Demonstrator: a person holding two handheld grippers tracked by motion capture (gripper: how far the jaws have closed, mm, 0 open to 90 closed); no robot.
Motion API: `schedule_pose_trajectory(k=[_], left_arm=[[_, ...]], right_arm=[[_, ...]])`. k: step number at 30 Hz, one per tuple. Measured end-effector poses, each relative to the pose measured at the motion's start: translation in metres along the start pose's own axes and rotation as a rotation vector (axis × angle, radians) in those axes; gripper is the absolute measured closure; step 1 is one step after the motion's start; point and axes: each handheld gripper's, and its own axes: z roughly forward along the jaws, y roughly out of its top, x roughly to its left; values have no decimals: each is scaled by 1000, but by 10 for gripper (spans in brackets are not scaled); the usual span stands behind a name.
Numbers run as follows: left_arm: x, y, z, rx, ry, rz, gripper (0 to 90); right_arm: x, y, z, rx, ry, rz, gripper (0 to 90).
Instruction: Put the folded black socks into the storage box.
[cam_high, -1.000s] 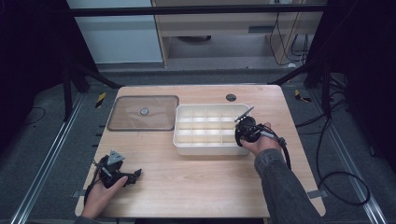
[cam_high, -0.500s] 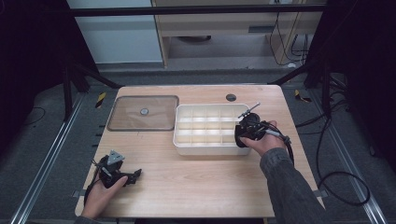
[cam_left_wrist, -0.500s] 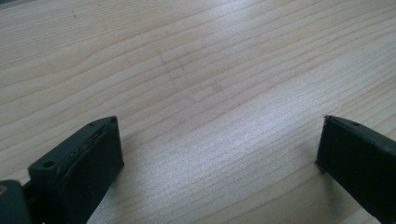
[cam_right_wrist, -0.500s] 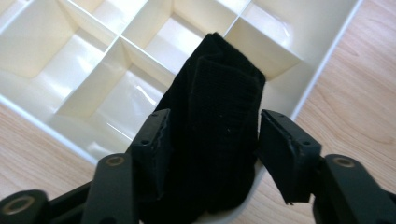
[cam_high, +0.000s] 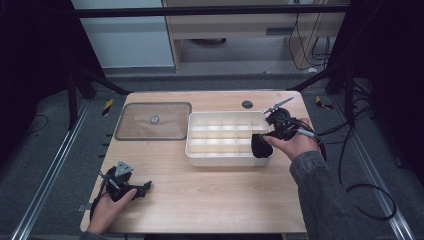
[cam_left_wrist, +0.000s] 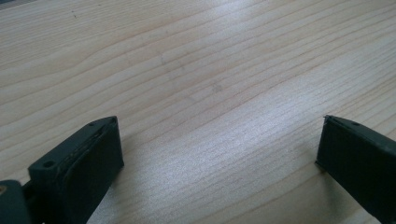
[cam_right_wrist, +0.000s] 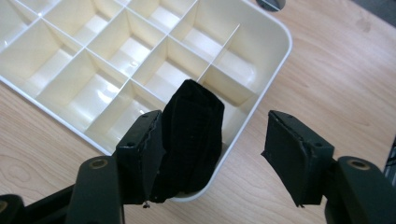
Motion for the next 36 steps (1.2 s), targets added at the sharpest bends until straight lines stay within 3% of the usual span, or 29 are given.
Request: schedule_pose_trajectory(k=[3,10,15,25,28,36], left_arm=[[0,0,0,0,0,0,0],[0,0,0,-3,0,-3,0],[0,0,0,-3,0,-3,0],[0,0,0,-3,1,-1,0],[0,0,0,-4,1,-1,0],[0,0,0,-4,1,-2,0]], right_arm=[[-2,4,-5,-2,0,-7,444],[-11,15,-13,4,-1,6,767],[-14,18,-14,1,6,15,884],[-9,22,5,70,22,8,900],[-7,24,9,62,43,27,900],[-5,25,23,77,49,22,900]])
